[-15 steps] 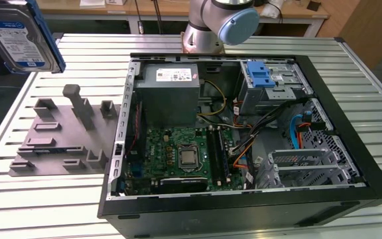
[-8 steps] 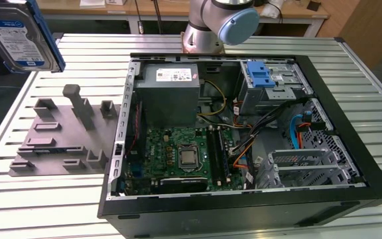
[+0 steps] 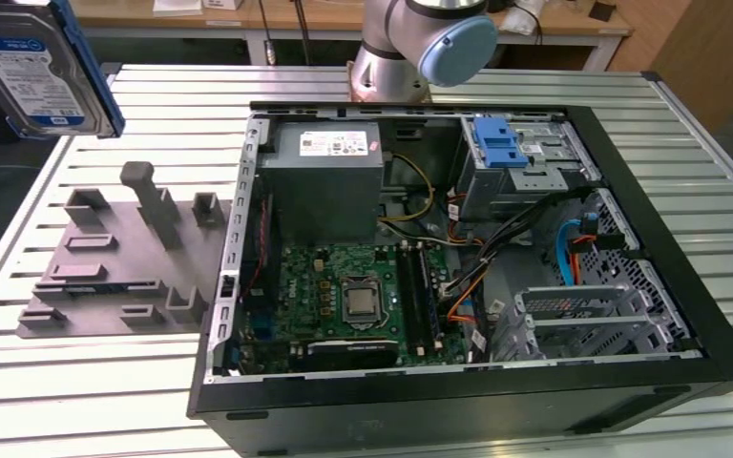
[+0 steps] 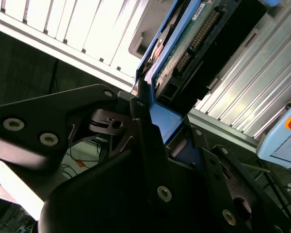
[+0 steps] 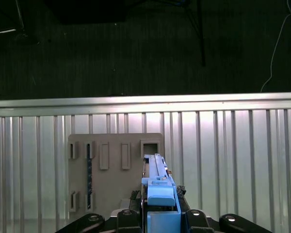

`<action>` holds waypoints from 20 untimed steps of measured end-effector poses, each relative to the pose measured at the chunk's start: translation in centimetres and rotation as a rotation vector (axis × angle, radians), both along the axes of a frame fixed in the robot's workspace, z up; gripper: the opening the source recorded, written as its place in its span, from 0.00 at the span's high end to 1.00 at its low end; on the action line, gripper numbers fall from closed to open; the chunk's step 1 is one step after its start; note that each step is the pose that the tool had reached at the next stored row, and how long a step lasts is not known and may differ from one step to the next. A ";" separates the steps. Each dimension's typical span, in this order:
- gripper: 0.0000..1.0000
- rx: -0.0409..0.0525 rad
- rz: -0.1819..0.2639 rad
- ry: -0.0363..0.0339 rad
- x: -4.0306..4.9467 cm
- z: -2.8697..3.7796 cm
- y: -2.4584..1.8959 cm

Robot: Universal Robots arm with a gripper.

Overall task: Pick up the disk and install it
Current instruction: 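Pick up the disk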

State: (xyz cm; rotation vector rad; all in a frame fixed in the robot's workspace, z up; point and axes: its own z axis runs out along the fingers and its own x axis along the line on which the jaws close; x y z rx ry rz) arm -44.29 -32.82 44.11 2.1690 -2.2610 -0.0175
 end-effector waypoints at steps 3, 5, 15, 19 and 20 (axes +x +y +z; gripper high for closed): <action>0.64 0.0000 0.000 0.0000 0.01 0.20 0.00; 0.64 0.0000 0.000 -0.0001 0.01 0.43 0.00; 0.64 0.0001 0.000 -0.0002 0.00 1.92 0.00; 0.64 0.0000 0.000 -0.0001 0.00 2.39 0.00; 0.64 0.0000 0.000 -0.0001 0.00 2.50 0.00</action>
